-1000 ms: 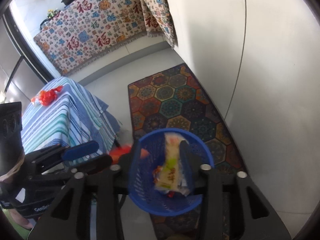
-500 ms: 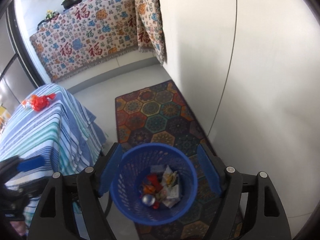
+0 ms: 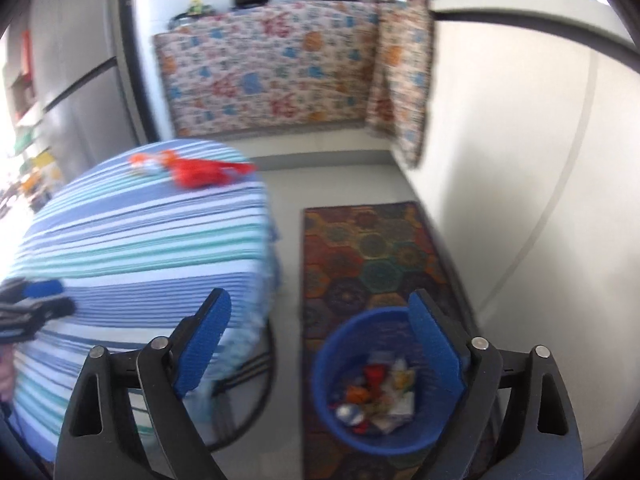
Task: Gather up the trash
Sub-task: 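Move both tools back over the table toward the red bag, then grasp the red plastic bag with the left tool and lift it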
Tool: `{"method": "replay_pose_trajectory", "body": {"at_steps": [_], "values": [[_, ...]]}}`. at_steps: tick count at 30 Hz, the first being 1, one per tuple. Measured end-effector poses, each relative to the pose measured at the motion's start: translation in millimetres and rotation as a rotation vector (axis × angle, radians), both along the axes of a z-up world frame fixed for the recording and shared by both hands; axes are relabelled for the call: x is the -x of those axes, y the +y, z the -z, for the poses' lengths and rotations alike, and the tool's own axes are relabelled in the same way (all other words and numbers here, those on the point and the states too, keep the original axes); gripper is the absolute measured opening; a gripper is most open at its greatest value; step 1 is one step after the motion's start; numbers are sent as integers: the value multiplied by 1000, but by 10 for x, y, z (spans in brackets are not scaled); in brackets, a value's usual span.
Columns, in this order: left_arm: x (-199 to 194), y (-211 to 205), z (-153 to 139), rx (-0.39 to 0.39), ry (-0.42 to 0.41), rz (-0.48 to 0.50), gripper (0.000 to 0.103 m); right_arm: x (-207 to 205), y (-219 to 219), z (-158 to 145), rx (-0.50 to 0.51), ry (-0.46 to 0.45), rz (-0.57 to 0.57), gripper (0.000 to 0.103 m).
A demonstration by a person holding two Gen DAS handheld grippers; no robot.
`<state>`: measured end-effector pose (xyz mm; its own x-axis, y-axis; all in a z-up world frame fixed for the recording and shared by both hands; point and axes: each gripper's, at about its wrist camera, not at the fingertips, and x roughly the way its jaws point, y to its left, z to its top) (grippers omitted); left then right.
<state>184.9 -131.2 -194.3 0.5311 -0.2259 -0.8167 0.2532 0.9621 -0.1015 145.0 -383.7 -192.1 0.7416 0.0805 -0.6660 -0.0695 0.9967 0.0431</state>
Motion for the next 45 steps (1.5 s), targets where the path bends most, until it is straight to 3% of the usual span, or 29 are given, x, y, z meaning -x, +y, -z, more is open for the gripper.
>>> {"method": "replay_pose_trajectory", "body": {"at_steps": [5,10,16,22,25,28,37,38,40,45], "values": [[-108,399,40,-56,-21,-65,61,-73,873,173,-26,59,-160,94],[-178,507,92,-28,-6,-21,61,-168,1232,417,-12,121,-210,94],[-584,211,-211,55,-63,249,61,-53,1232,490,20,99,-212,94],[-1371,-469,-545,-49,-141,481,70,60,1116,538,-42,108,-223,94],[-1678,-812,-492,-86,-108,576,70,69,1075,540,-77,114,-233,94],[-1865,-1094,-358,-171,-109,639,70,69,1053,511,-95,107,-241,94],[-2269,-1303,130,-230,-34,681,70,48,874,548,-117,119,-204,94],[-2261,-1290,162,-234,-37,680,68,47,857,548,-121,119,-198,94],[-2273,-1235,193,-193,-5,661,28,46,830,539,-127,117,-187,94],[-1989,-928,97,-114,-27,560,28,47,813,479,-130,93,-177,94]]}}
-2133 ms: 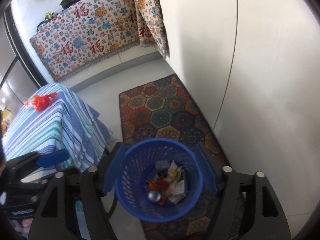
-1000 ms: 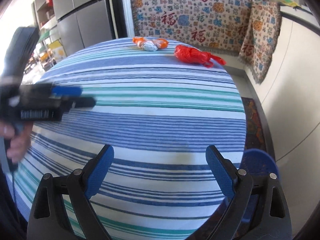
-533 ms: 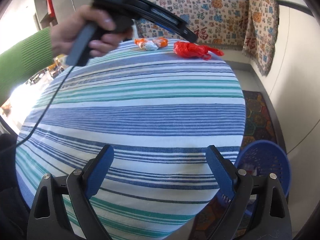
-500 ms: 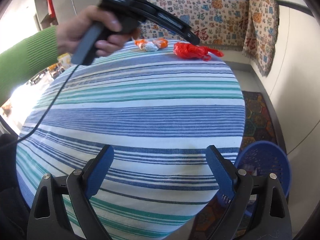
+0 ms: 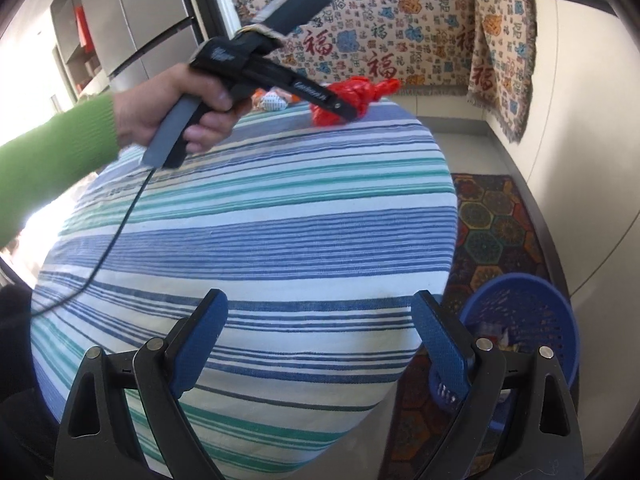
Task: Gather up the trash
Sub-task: 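Grasp the red plastic bag with the left tool and lift it, then grasp the orange-white wrapped bundle with the right tool while the left tool holds the red bag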
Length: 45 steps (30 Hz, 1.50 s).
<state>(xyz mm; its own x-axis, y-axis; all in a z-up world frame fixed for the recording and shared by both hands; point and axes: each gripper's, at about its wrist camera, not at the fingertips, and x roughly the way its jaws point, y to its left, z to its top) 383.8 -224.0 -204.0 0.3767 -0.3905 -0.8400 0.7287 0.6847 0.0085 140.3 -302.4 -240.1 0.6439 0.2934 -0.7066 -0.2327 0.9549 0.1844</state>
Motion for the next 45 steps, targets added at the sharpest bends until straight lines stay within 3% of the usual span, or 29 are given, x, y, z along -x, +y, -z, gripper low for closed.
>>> {"method": "replay_pose_trajectory", "body": {"at_steps": [4,9,13,15,16,18,21,24,30,38,39,40,41,45], "values": [[498,501,-109,30,9,-160,28,43,47,-67,-7,-16,-11,94],[1167,1479,-111,30,30,-458,29,39,166,-55,7,-24,-51,94],[1413,2002,-57,2,-20,-634,30,-140,320,-64,16,-13,-88,94],[1457,2128,-37,13,-34,-681,39,-285,395,-93,24,-6,-108,94],[1459,2151,-24,16,-35,-690,45,-409,435,-118,27,-3,-115,94],[1476,2147,-1,15,-52,-697,73,-680,532,-143,40,16,-137,94],[1447,2135,126,-19,-60,-683,78,-1176,649,-129,84,55,-175,94],[1433,2221,165,22,-58,-697,87,-1761,766,-80,163,69,-209,94],[1391,2249,188,36,-45,-701,90,-2752,1108,-58,223,56,-272,94],[1375,2257,195,37,-38,-689,95,-3348,1622,-50,321,33,-368,96],[1370,2258,196,37,-37,-687,95,-3361,1647,-22,312,48,-387,93],[1368,2257,196,38,-36,-686,95,-3382,1666,-2,313,63,-391,77],[1366,2256,194,38,-36,-685,95,-3378,1657,-16,313,63,-372,72],[1365,2265,195,38,-36,-683,95,-3147,1487,-116,227,87,-332,71]]}}
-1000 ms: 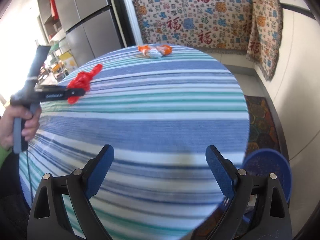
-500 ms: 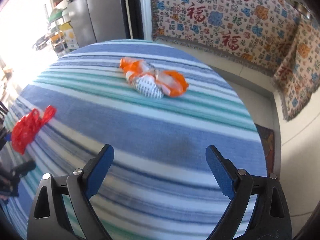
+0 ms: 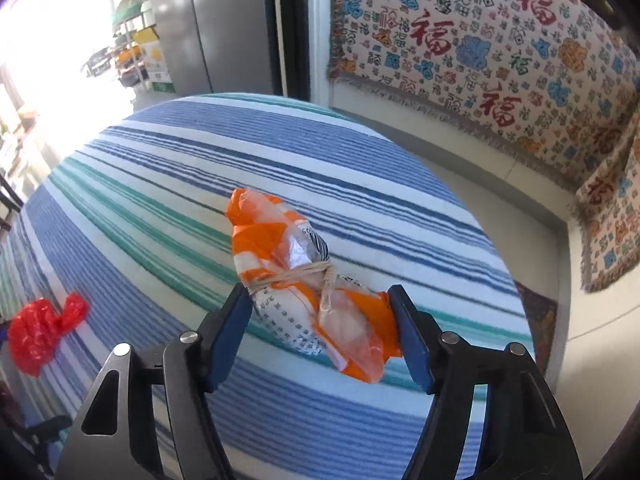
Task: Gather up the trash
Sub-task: 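Grasp the orange-white wrapped bundle with the right tool while the left tool holds the red bag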
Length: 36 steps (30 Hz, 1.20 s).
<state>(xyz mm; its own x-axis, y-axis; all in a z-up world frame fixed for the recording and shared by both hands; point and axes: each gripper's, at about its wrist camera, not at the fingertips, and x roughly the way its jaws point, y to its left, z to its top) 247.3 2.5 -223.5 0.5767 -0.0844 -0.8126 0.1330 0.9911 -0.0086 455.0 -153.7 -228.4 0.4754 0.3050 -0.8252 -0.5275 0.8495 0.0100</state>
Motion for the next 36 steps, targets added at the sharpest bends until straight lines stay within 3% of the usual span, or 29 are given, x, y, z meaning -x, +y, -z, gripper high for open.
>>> {"method": "replay_pose_trajectory", "body": {"at_steps": [6,8,11,13,17,22,28,31,36], "values": [[-27,20,4,-1,-1,7,96,914,-419,-49,2,105,255,74],[-44,35,9,-1,-1,7,96,1272,-441,-24,-13,133,260,76],[-8,47,5,0,1,7,95,1766,-502,-14,-135,198,249,80],[70,89,5,0,5,6,95,2028,-544,-35,-183,191,258,86],[237,205,-6,-5,19,10,96,2362,-506,37,-127,125,241,90],[290,327,-9,-6,24,7,96,2547,-353,145,-66,62,192,89],[186,351,-34,46,1,32,95,2327,-449,-23,-34,-18,213,89],[63,379,-97,114,-10,31,95,2164,-421,-61,-23,35,142,90],[-55,343,-205,111,-17,64,95,2023,-234,-157,58,23,35,90]]}}
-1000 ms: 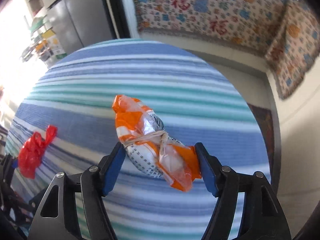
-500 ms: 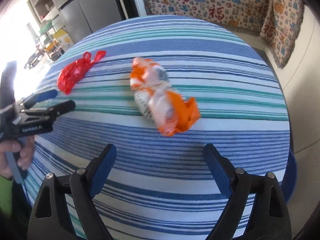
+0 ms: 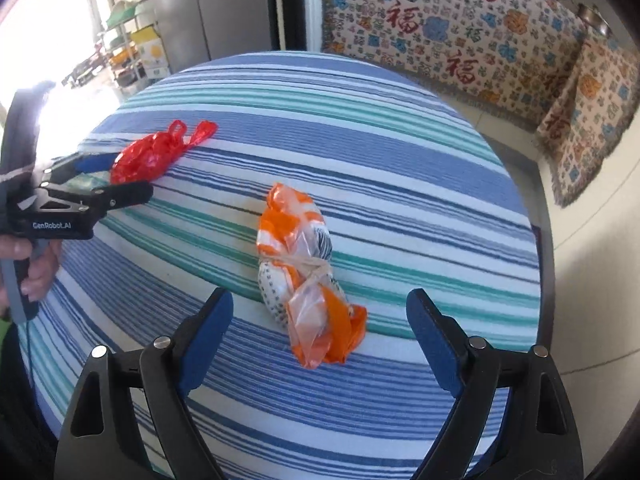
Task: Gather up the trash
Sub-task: 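Grasp the orange-white wrapped bundle with the right tool while the left tool holds the red bag, then carry the red bag and bundle over the wastebasket and open both tools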
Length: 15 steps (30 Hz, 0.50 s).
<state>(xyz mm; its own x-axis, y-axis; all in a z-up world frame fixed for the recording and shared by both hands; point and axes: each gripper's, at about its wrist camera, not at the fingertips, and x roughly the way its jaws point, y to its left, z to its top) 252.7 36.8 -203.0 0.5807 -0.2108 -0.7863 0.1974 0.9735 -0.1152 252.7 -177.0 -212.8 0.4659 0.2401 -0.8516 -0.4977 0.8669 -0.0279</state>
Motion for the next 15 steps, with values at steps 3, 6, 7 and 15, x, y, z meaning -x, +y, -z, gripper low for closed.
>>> {"method": "replay_pose_trajectory", "body": {"at_steps": [3,6,7,15], "values": [[-47,-48,19,-36,4,16,93,-125,128,47,46,36,-47,89],[-91,-64,55,-58,11,13,76,-228,248,158,72,98,-79,79],[-103,-50,63,-55,15,12,69,-242,270,196,81,123,-84,58],[12,-39,-64,45,-8,27,36,60,-51,-58,-73,95,29,45]]}}
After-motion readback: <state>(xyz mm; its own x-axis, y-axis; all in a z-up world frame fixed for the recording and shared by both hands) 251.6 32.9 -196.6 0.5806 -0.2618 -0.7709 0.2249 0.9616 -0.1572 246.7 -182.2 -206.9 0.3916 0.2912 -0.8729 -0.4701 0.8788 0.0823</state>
